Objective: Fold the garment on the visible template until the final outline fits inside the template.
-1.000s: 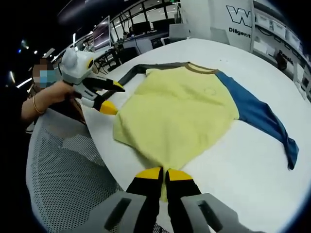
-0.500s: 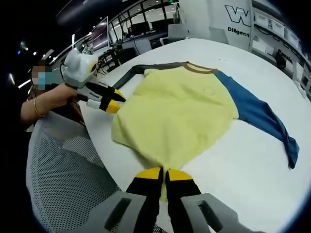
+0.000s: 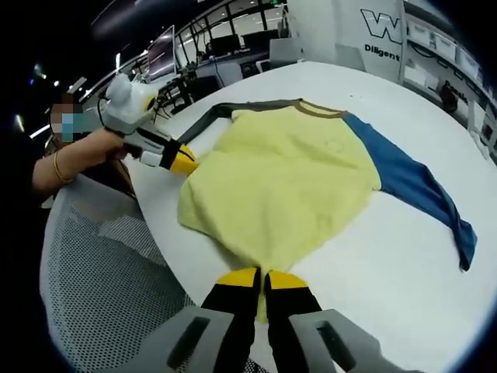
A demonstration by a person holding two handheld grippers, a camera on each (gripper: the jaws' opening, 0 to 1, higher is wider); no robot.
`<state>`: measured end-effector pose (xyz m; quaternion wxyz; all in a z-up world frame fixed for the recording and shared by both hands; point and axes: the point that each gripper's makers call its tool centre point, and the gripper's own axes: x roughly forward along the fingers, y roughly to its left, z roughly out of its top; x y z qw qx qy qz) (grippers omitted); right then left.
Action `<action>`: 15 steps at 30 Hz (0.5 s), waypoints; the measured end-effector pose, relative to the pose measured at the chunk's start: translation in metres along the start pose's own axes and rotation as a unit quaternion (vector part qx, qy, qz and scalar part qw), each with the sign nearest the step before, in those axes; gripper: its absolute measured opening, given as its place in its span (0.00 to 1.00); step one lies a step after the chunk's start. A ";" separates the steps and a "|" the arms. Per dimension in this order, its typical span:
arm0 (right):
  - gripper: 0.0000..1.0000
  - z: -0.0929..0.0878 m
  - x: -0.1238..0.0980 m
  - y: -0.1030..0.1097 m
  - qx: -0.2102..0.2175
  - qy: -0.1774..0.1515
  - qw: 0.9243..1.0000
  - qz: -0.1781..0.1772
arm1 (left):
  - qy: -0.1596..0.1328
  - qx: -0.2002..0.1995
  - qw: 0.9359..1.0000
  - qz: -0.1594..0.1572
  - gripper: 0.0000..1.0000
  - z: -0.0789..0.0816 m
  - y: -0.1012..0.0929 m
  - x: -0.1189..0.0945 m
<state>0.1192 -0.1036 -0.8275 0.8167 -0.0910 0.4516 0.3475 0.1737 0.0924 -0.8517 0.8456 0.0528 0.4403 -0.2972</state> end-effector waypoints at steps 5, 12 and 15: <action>0.00 0.000 -0.003 0.000 -0.005 0.001 1.000 -0.004 | -0.005 -0.007 1.000 0.007 0.00 0.000 0.003 -0.017; 0.00 -0.007 -0.006 -0.001 -0.015 0.019 1.000 -0.012 | 0.010 -0.007 1.000 0.024 0.00 -0.011 0.007 -0.039; 0.00 -0.009 -0.005 -0.001 -0.016 0.022 1.000 -0.012 | 0.019 -0.022 0.999 0.029 0.00 -0.016 0.006 -0.046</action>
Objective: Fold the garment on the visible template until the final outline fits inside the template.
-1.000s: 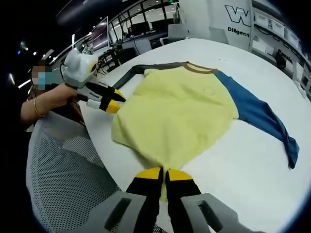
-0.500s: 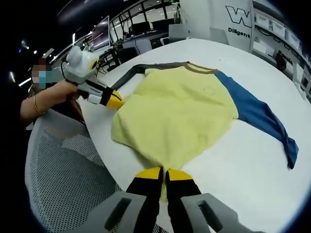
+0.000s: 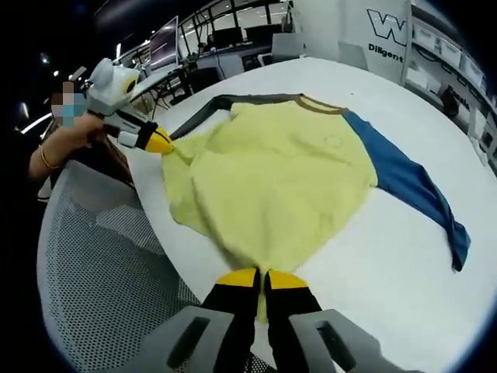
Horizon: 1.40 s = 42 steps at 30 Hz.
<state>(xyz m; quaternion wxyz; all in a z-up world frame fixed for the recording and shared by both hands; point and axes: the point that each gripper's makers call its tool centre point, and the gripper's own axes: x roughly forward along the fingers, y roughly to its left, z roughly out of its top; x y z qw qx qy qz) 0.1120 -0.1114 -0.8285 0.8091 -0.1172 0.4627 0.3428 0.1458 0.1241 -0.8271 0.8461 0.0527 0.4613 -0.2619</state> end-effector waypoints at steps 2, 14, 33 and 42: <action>0.00 -0.001 0.000 0.000 -0.003 0.004 1.000 -0.001 | 0.005 -0.008 1.000 0.002 0.00 -0.003 0.000 -0.004; 0.00 -0.010 0.005 -0.001 -0.002 0.023 1.000 -0.009 | 0.031 -0.045 0.998 0.025 0.00 -0.025 -0.004 -0.018; 0.00 -0.023 0.004 -0.004 0.001 0.051 0.998 -0.021 | 0.101 -0.045 0.993 0.048 0.00 -0.061 -0.027 -0.028; 0.00 -0.030 0.007 -0.004 0.016 0.059 0.998 -0.023 | 0.131 -0.039 0.989 0.048 0.00 -0.076 -0.028 -0.023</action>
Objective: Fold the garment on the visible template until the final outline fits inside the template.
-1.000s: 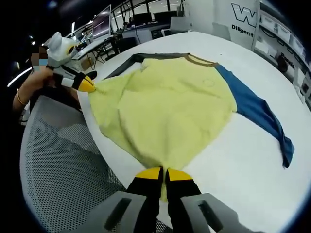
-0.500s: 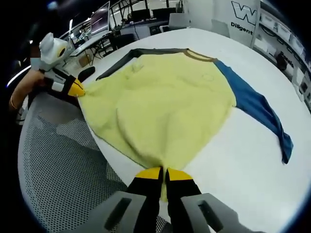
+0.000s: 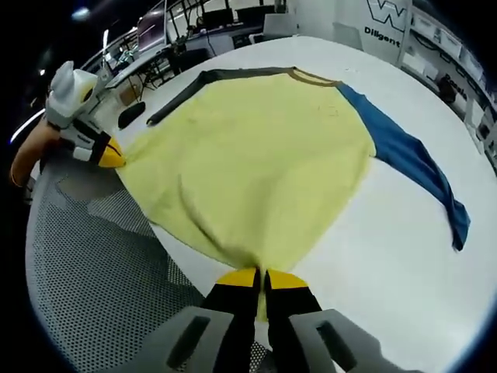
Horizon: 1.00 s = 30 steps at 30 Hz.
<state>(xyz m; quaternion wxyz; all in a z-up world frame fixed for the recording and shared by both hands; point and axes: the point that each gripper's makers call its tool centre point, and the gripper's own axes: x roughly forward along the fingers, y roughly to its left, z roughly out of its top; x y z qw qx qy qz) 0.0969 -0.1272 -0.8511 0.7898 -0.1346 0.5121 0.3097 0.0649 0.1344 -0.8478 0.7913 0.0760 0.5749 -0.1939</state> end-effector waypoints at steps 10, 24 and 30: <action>0.00 -0.002 0.004 0.000 0.014 -0.012 1.000 0.000 | 0.001 0.017 1.000 0.006 0.04 -0.001 0.004 0.000; 0.25 0.001 -0.012 0.003 0.034 -0.028 0.999 -0.006 | -0.038 0.020 0.999 0.011 0.30 0.008 0.018 -0.021; 0.26 -0.011 -0.017 -0.003 0.062 -0.001 0.998 -0.021 | -0.054 0.021 0.998 0.008 0.34 0.013 0.030 -0.022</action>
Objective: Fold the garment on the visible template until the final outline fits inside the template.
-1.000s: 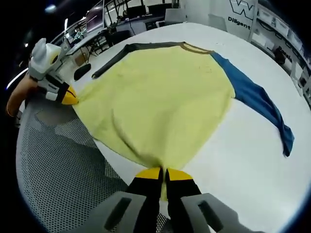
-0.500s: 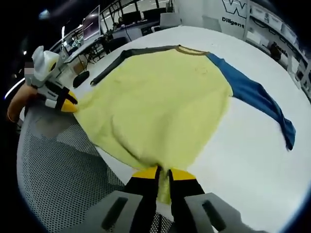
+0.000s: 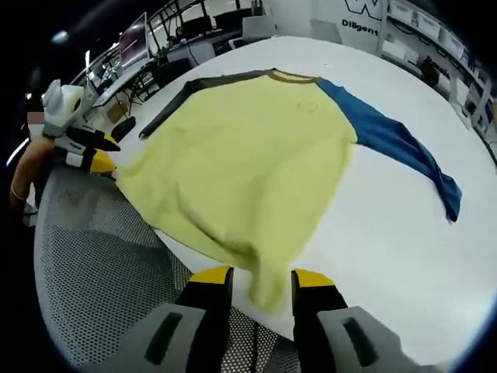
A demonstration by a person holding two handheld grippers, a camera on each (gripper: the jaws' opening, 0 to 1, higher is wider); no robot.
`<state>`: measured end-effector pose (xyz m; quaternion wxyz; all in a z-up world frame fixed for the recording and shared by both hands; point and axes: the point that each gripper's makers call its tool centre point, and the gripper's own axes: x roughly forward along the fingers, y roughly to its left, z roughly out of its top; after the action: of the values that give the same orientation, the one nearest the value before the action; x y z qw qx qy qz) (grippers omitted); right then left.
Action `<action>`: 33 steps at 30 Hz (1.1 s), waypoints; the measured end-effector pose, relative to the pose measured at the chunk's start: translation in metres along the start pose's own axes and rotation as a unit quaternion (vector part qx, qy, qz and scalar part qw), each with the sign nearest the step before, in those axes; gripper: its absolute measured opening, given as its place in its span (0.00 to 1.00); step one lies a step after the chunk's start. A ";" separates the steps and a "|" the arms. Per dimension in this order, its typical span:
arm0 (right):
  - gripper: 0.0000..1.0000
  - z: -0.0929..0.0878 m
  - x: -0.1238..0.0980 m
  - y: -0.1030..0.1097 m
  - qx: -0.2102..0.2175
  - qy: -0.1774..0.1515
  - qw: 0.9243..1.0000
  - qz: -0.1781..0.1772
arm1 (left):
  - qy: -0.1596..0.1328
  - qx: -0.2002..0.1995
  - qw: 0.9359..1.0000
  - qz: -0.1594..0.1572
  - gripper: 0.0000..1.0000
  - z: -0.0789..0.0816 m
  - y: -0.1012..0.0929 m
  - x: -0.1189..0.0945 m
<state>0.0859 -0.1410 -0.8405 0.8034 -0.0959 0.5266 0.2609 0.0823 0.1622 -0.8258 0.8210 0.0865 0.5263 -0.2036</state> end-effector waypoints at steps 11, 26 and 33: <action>0.22 -0.014 -0.001 -0.014 0.041 0.018 0.999 -0.010 | 0.006 -0.004 0.999 -0.047 0.26 0.002 0.002 0.019; 0.10 -0.021 0.013 -0.019 0.046 0.037 0.998 -0.025 | 0.035 0.005 0.998 -0.059 0.15 -0.006 -0.001 0.035; 0.08 -0.025 0.017 -0.021 0.031 0.049 0.997 -0.041 | 0.043 0.003 0.998 -0.052 0.15 -0.010 0.000 0.038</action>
<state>0.0820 -0.1642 -0.8688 0.7891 -0.1053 0.5691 0.2058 0.0875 0.1569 -0.8644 0.7856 0.0700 0.5646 -0.2432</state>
